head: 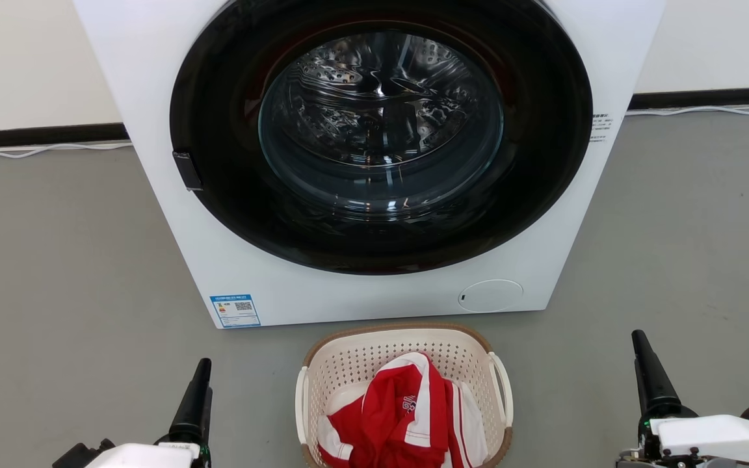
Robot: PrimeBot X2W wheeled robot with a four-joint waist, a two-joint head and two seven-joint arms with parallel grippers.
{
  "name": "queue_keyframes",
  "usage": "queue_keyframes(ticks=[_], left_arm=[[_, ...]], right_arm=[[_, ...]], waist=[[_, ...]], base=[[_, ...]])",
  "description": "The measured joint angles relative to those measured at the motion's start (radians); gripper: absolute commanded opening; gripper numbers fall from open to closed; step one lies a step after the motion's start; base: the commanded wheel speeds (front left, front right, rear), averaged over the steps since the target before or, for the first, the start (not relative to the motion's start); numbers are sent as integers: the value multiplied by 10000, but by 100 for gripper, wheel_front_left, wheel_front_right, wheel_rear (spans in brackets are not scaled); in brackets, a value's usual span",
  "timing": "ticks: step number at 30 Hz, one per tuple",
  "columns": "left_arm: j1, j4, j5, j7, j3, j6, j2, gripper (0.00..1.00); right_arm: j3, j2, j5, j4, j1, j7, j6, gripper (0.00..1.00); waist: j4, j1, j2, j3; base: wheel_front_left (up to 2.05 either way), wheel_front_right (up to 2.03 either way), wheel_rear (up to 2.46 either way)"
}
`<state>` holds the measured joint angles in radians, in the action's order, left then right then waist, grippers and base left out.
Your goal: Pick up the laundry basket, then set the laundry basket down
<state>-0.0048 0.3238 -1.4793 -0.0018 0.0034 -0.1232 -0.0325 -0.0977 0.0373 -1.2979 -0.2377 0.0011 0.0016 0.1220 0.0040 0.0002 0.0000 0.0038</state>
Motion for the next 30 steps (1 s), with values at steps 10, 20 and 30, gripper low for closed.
queue_keyframes(ticks=[10,20,30], left_arm=[[-21,282,1363,-274,35,0,-21,100],[-32,328,3173,-581,105,0,-29,100],[-36,261,4790,-844,203,0,-27,100]], right_arm=[[40,84,1772,102,-1,-240,2,100],[217,242,3731,272,-1,-543,8,100],[357,453,5425,290,-3,-819,10,100]], waist=[[17,0,0,-5],[15,0,1,-10],[15,-1,1,-26]], base=[[0,0,0],[0,0,0],[0,0,0]])
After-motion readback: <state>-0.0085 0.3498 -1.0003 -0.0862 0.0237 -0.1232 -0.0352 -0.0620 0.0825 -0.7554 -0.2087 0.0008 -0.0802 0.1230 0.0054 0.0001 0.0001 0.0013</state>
